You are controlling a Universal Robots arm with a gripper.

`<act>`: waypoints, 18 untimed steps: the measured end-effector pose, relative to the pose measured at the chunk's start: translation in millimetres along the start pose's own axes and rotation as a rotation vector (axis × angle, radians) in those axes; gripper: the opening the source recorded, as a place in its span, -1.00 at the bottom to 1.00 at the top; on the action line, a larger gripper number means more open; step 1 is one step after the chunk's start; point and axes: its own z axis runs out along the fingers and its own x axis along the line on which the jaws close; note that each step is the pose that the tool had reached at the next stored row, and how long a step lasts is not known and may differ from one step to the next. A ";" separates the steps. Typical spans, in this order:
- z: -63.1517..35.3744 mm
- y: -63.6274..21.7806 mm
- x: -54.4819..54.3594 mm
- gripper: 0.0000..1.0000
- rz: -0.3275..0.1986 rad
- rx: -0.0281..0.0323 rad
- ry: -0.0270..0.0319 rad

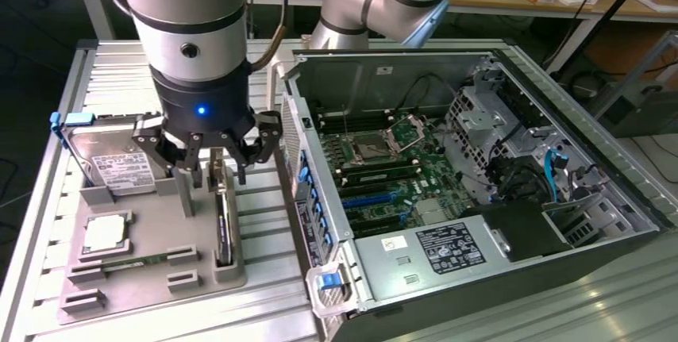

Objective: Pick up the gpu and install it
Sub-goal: 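Pick up the gpu and move the gpu toward the slot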

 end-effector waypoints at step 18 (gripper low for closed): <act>1.3 -20.8 1.7 0.08 0.000 -0.0001 -0.0001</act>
